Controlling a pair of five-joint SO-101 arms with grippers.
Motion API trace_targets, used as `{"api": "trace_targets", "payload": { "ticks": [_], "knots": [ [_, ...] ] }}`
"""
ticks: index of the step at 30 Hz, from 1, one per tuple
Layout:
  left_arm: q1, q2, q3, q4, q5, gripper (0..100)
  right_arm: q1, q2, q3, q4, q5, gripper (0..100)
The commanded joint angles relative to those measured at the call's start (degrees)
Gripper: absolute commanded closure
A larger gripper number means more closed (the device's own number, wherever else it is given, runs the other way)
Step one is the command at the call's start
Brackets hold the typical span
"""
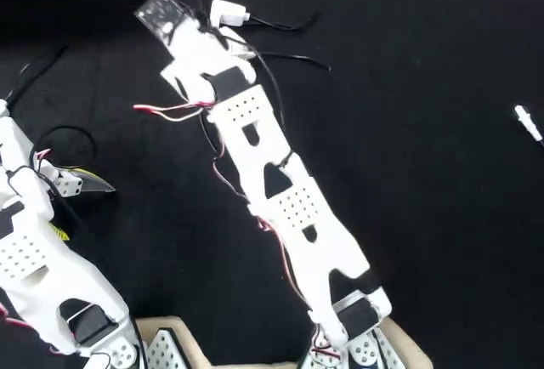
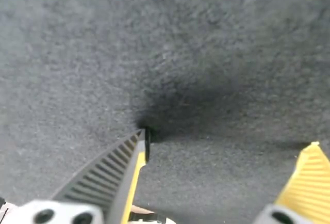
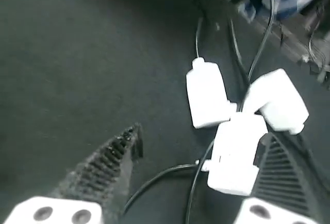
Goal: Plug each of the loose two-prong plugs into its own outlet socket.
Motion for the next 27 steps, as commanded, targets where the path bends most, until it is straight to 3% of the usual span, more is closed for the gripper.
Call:
{"api": "trace_targets", "payload": {
  "ticks": [1,13,21,27],
  "knots": [
    [1.5,-0.4,0.0,-1.6,0.4,57,-1.3,-9.5,-3.0,6.2,-0.4,66.2],
    [1.4,-0.4,0.0,-1.7,0.4,57,1.0,-20.7,-2.9,33.4,-0.3,66.2],
    [1.4,-0.6,0.0,-1.6,0.4,57,6.7,-23.2,15.6,33.8,-4.1,66.2],
    [1.4,-0.6,0.0,-1.6,0.4,57,6.1,-31.9,36.6,33.7,-4.0,66.2]
  ]
}}
